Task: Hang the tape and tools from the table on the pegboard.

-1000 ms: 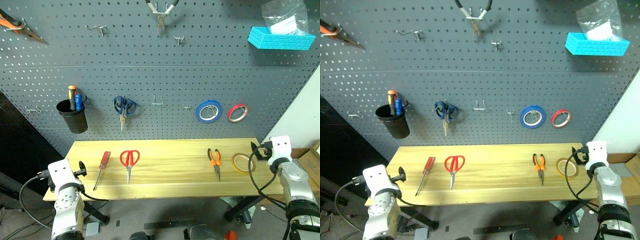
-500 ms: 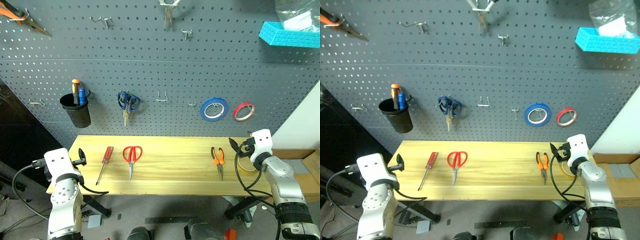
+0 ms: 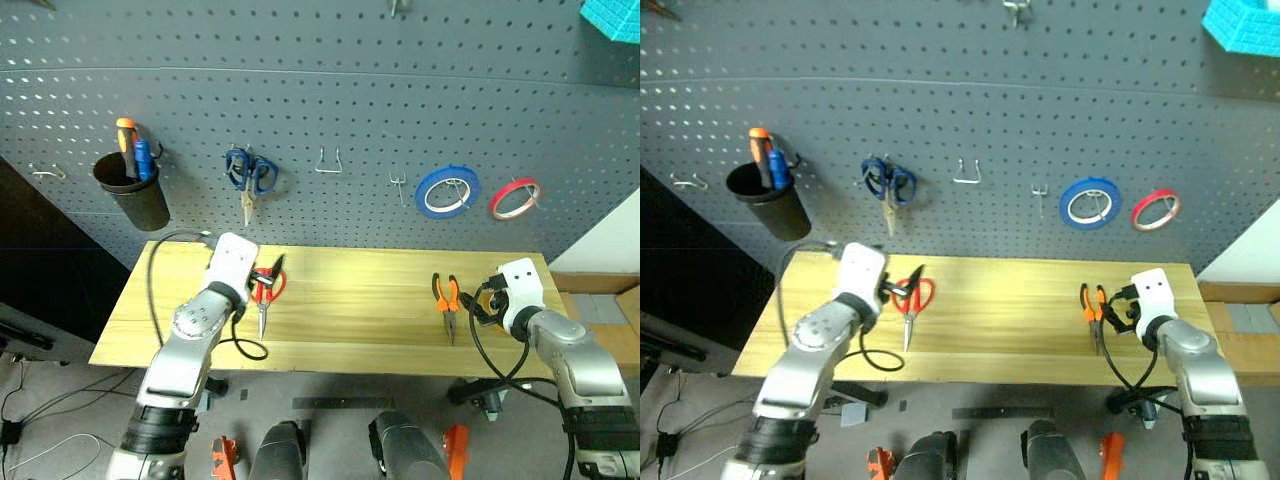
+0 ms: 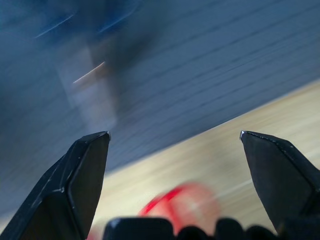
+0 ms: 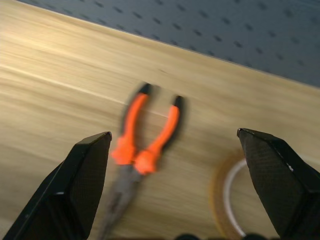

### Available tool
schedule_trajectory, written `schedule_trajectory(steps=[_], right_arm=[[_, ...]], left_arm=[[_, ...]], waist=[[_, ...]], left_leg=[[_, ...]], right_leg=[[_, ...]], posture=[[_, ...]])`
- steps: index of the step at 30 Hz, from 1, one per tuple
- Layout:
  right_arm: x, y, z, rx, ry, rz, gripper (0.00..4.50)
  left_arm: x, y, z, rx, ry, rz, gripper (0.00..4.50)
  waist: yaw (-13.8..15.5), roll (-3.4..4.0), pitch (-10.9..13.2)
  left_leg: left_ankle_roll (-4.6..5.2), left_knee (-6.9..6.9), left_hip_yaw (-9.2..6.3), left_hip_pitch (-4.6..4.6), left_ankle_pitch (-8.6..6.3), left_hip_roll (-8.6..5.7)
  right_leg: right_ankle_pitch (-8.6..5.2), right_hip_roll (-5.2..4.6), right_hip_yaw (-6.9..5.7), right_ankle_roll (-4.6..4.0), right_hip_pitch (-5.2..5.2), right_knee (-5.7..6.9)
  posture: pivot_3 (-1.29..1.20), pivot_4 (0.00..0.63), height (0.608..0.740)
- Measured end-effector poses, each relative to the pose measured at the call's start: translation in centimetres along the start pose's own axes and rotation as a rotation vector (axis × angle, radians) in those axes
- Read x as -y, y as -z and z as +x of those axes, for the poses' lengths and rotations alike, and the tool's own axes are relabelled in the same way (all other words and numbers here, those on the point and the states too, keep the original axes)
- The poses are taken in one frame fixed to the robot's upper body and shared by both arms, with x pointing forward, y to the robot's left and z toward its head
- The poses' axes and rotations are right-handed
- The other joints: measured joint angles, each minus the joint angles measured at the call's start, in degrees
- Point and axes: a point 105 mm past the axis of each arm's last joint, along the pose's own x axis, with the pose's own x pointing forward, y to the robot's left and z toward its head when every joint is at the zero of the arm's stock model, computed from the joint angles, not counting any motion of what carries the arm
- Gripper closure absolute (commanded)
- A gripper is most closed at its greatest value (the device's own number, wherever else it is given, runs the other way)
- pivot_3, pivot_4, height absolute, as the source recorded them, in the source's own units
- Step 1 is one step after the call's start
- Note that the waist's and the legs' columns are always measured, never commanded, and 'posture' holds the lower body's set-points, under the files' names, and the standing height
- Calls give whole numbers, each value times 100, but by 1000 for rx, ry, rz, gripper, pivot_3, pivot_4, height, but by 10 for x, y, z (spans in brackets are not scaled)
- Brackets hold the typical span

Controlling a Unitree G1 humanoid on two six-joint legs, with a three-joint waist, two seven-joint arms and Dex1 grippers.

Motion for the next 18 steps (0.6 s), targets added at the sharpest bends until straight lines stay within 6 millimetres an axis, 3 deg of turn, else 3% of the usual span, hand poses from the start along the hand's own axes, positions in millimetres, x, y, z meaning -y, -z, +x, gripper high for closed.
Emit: schedule_trajectory(steps=[4,11,18], right_arm=[[18,4,8,-60,45,9,340],[33,24,27,-200,25,34,340],[41,27,42,-263,8,75,340]], left_arm=[[33,-13,0,37,264,-24,13],[63,-26,-7,62,550,31,13],[74,-42,-9,122,665,76,13]], waist=[[-71,-5,149],[-94,-12,335],[-104,-16,395]], left_leg=[[11,-1,-1,-6,-8,1],[14,16,0,-14,-12,-4],[14,19,0,-15,-13,-3]], right_leg=[[-1,0,-4,0,-4,0],[-1,-8,-3,5,-4,0],[0,-8,-3,7,-4,-1]], posture=[[-144,303,740],[-139,313,740],[-135,306,740]])
